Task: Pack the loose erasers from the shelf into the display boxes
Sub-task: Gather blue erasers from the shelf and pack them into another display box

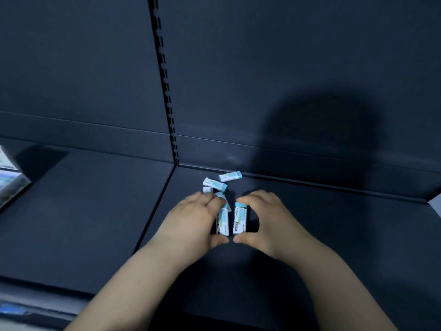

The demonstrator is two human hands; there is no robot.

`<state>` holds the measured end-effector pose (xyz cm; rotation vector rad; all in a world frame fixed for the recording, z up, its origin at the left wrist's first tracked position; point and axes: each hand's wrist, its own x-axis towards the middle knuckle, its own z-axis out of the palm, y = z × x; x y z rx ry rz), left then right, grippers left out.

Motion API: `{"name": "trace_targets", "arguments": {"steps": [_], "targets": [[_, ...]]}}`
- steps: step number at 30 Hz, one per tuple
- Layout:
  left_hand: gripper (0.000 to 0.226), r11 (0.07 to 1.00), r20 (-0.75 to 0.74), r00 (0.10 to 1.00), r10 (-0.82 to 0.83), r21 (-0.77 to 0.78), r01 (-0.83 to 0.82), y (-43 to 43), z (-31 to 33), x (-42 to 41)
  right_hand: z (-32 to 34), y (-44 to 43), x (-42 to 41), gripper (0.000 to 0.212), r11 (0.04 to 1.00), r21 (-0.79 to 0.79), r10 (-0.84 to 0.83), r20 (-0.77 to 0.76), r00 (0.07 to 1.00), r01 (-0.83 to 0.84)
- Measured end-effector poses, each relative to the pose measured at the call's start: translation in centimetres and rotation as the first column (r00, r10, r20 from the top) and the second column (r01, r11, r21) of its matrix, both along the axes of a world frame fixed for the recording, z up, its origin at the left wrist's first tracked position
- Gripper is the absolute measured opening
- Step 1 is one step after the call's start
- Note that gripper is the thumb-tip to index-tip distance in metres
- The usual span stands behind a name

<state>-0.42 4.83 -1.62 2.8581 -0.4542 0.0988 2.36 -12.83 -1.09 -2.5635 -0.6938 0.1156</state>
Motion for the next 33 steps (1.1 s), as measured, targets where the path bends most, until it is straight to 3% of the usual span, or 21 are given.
{"name": "trace_targets", "arguments": {"steps": [10,17,24,33], "targets": [[0.081,0.998,0.004,1.0,0.0,-0.064,0.0,16.1,-0.3,-3.0,-0.7,16.0,-3.2,0.073,0.997,0.074,-0.025,0.049,0.998,0.022],[0.073,0.995,0.065,0.998,-0.003,-0.101,0.01,27.7,-1.0,-4.8,-1.3,26.4,-5.8,0.061,0.998,0.068,0.011,0.1,0.995,-0.018],[0.072,0.994,0.146,0.988,-0.049,-0.086,0.062,31.3,-0.7,-6.4,-1.4,29.9,-8.0,0.065,0.998,0.058,-0.031,0.093,0.995,0.025],[0.078,0.998,0.208,0.977,0.056,-0.03,-0.05,33.5,0.2,-8.6,-0.6,31.7,-8.0,0.069,0.993,0.11,0.033,-0.03,0.999,-0.03]]}}
